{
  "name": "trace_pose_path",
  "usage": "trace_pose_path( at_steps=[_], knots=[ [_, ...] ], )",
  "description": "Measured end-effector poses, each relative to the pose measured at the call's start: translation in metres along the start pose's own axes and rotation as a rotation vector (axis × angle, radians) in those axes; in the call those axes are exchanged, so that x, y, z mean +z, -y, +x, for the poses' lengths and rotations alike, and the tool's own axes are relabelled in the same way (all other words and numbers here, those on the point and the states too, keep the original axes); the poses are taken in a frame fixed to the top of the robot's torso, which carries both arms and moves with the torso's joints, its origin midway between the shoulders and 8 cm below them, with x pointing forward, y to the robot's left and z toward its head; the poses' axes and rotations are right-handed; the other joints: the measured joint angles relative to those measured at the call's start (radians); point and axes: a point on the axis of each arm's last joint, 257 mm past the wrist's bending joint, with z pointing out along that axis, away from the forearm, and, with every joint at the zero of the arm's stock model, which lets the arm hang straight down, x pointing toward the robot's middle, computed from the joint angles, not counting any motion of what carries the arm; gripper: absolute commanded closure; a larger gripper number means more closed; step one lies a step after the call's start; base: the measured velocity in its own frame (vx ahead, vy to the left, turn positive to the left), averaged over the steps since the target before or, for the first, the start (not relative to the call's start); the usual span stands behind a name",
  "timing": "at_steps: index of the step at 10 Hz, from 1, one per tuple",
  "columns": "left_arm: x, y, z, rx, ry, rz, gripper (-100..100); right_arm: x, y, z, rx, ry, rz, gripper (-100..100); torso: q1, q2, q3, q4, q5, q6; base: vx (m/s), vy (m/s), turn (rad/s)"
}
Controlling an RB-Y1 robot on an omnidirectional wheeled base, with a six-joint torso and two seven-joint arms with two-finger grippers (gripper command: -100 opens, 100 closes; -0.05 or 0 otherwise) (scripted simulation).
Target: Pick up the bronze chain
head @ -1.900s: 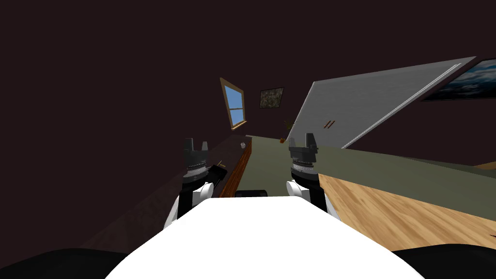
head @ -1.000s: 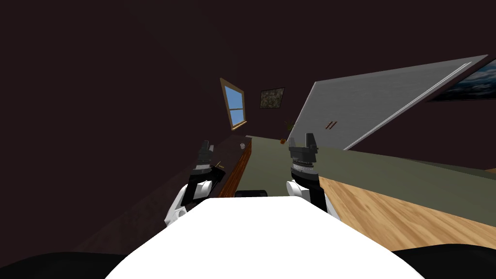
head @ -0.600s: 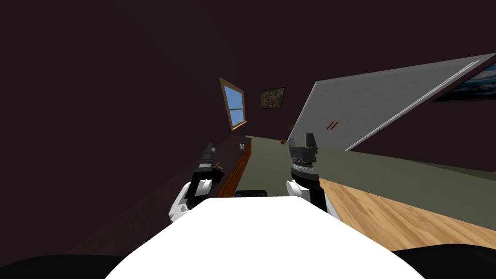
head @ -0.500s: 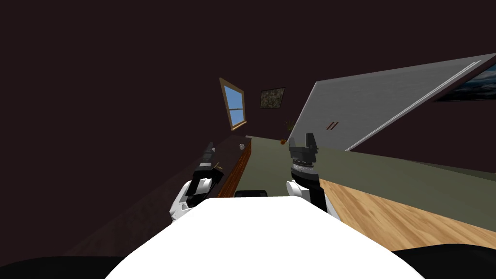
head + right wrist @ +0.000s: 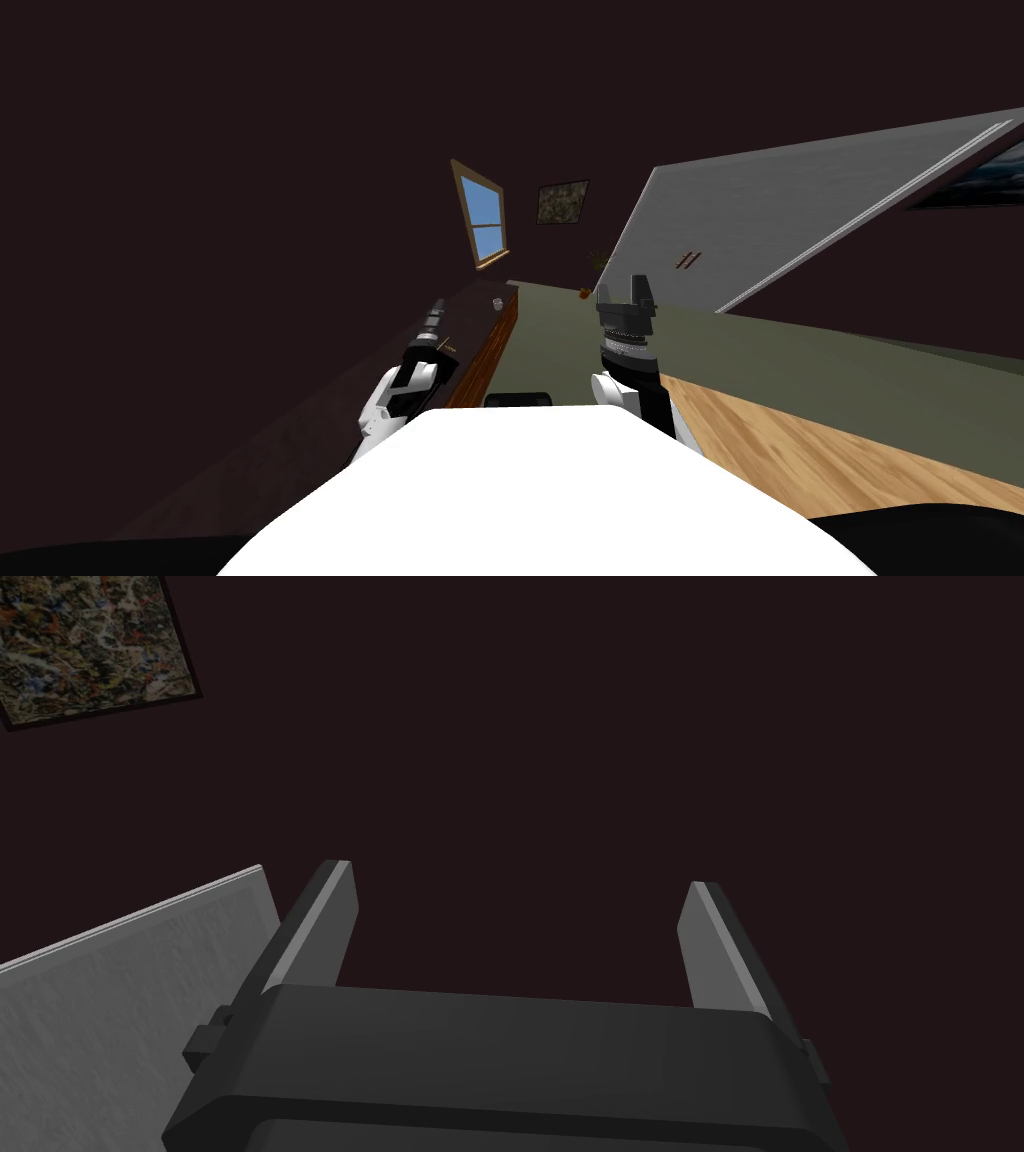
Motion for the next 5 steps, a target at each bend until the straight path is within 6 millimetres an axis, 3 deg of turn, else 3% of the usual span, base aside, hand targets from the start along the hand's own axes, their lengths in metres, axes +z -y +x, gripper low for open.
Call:
trace_pose_path(
  at_steps=[3, 5],
  knots=[
    [0.005, -0.053, -0.003, 0.05, -0.01, -0.134, -100, 0.0, 0.0, 0.0, 0.0, 0.0, 0.0, 0, 0.0, -0.001, -0.001, 0.0, 0.0, 0.0, 0.052, -0.04, 0.003],
    [0.004, -0.079, -0.005, 0.069, -0.016, -0.208, -100, 0.0, 0.0, 0.0, 0.0, 0.0, 0.0, 0, 0.001, 0.0, 0.0, 0.0, 0.0, 0.0, 0.038, -0.022, 0.001]
  ],
)
